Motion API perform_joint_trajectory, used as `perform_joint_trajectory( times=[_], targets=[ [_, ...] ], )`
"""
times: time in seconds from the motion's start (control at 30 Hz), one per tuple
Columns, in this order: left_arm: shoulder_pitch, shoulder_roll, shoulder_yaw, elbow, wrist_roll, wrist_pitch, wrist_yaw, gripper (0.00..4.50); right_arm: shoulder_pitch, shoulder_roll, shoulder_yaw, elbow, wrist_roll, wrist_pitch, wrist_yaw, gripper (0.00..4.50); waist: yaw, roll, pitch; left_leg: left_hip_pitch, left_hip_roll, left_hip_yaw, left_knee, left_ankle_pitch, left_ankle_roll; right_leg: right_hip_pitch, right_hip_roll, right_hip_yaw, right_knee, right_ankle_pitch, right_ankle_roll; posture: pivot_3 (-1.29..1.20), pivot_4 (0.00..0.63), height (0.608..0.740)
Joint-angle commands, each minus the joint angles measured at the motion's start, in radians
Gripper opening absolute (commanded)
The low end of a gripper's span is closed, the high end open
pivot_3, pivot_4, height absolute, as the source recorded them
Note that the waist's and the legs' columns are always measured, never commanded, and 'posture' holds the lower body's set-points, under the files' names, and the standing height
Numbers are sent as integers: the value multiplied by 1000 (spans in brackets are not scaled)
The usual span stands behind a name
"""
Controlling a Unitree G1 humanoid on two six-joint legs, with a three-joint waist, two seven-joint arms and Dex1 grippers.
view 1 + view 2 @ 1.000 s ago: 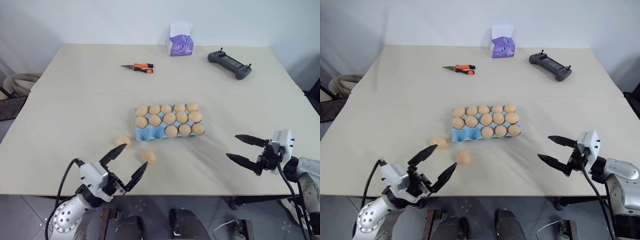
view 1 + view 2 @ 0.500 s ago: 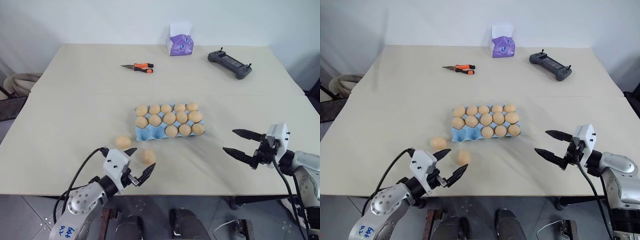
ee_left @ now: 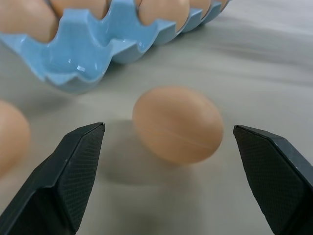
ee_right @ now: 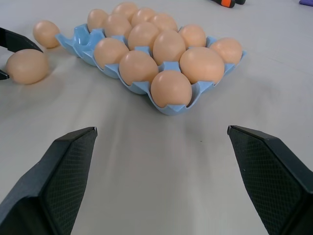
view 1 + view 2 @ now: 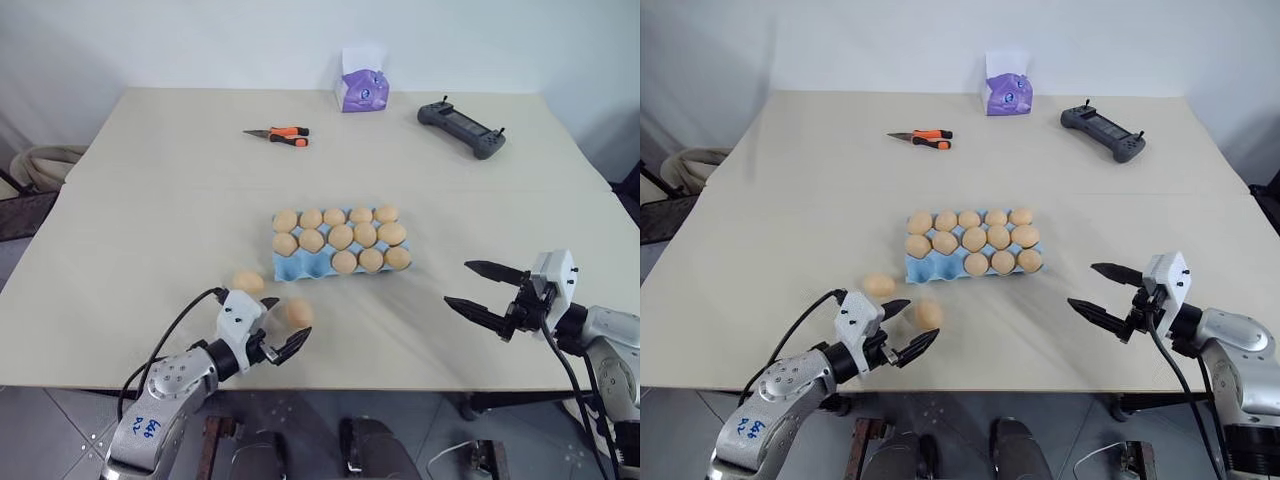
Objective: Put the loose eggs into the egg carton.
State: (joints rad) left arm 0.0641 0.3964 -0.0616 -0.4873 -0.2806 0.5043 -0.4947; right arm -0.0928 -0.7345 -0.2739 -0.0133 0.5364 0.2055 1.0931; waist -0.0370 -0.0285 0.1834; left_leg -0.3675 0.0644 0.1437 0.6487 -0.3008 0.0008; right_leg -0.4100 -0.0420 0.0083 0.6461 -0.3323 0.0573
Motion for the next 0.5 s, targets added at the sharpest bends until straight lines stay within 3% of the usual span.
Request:
perform_joint_trajectory(
  times=[0.03,0.2,0.3,0.43,0.5],
  targets=[
    [-31,1,-19,22,2,-41,-25,4500,6,2,-21,-36,11,-4,-11,4474,5,0,0,0,0,0,0,0,0,0,0,0,0,0,0,0,150,740],
    [-72,-13,-34,77,3,-42,-32,4500,10,4,-22,-40,10,-6,-20,4474,9,0,0,0,0,0,0,0,0,0,0,0,0,0,0,0,150,740],
    [-90,-23,-43,104,14,-59,-28,3866,13,5,-24,-41,8,-11,-26,4500,9,0,0,0,0,0,0,0,0,0,0,0,0,0,0,0,150,740],
    [-97,-31,-49,113,13,-88,-46,2646,17,6,-25,-41,7,-13,-30,4500,9,0,0,0,0,0,0,0,0,0,0,0,0,0,0,0,150,740],
    [-103,-37,-47,111,9,-109,-51,2500,20,6,-25,-41,7,-15,-31,4500,9,0,0,0,0,0,0,0,0,0,0,0,1,0,0,0,150,740]
  ],
)
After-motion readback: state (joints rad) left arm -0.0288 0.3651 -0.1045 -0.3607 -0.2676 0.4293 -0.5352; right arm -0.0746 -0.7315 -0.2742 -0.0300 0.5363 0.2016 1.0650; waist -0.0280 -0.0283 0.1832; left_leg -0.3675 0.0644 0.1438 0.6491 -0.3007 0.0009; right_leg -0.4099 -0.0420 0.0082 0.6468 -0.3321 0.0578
